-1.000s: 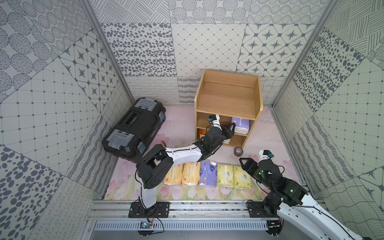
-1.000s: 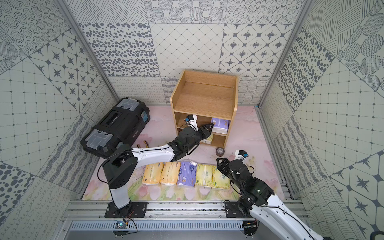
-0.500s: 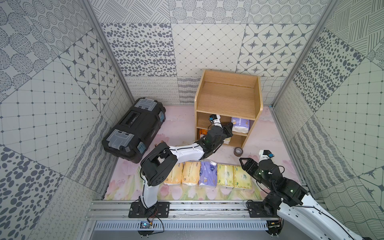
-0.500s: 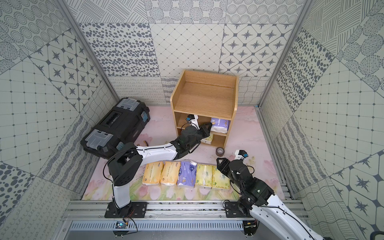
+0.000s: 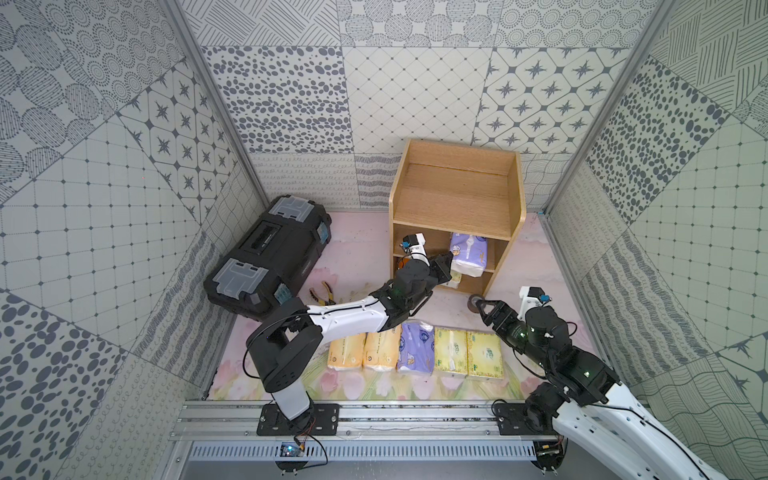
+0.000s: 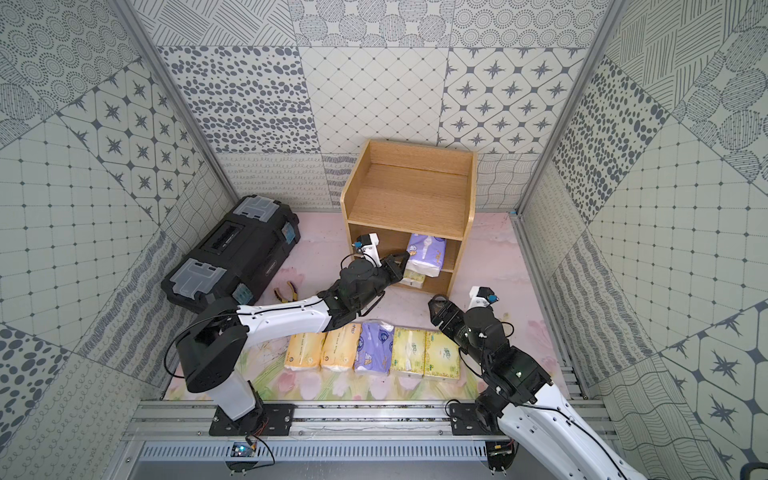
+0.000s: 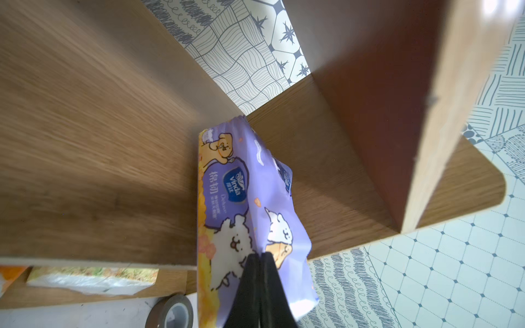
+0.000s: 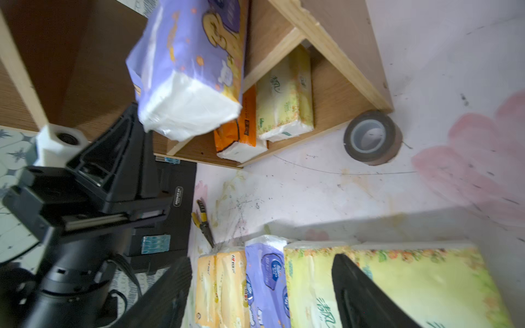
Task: Remove the tissue boxes from the shelf
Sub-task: Pick up a box of tissues from the shelf.
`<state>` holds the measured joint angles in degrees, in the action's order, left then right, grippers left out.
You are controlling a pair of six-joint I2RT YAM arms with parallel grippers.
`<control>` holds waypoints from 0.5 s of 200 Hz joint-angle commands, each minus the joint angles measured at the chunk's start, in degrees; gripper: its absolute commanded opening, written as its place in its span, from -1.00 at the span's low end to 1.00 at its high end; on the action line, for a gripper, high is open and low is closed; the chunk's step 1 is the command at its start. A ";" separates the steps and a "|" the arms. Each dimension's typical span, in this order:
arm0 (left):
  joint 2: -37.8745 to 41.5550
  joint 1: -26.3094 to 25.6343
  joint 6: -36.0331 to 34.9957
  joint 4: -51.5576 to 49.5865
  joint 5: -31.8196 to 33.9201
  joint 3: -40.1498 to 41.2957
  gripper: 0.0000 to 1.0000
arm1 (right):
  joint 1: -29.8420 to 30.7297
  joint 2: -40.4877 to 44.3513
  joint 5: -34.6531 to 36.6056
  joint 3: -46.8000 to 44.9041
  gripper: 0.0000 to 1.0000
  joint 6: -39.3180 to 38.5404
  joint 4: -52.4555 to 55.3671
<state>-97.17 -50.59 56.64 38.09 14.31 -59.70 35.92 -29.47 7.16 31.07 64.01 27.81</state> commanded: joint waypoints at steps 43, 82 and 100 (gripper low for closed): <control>8.92 -2.20 5.38 0.69 4.30 9.66 -1.00 | -3.36 -5.74 -3.57 -2.47 0.84 7.12 -21.36; 10.68 -3.23 6.67 0.50 5.55 12.02 -1.00 | -6.44 -11.56 -7.73 -6.06 0.85 10.14 -34.22; 10.94 -3.57 7.64 0.52 5.90 12.82 -1.00 | -7.05 -14.67 -9.01 -6.68 0.85 10.56 -38.93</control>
<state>-87.44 -53.47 61.43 37.41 17.87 -48.29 29.67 -41.41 0.95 25.54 72.75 1.02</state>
